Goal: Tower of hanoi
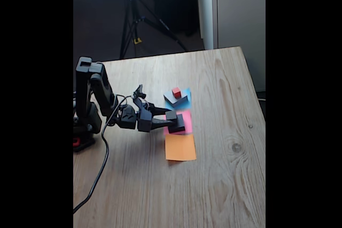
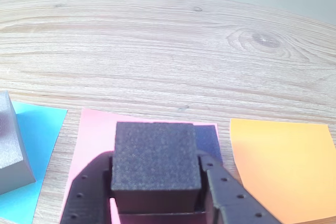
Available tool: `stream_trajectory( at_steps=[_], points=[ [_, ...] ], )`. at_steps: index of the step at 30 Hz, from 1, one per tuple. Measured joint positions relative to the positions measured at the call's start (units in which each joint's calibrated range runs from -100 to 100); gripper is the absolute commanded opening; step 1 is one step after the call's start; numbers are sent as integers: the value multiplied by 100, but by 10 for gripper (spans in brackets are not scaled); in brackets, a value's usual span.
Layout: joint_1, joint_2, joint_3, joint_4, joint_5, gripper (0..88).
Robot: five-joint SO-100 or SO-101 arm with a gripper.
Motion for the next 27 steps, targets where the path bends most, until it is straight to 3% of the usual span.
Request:
stream_trajectory(
  at_steps=[19,27],
  points=[
    [-196,-103,9,-80,0,82],
    [-176,-1428,-130,1377,-122,83]
  ],
)
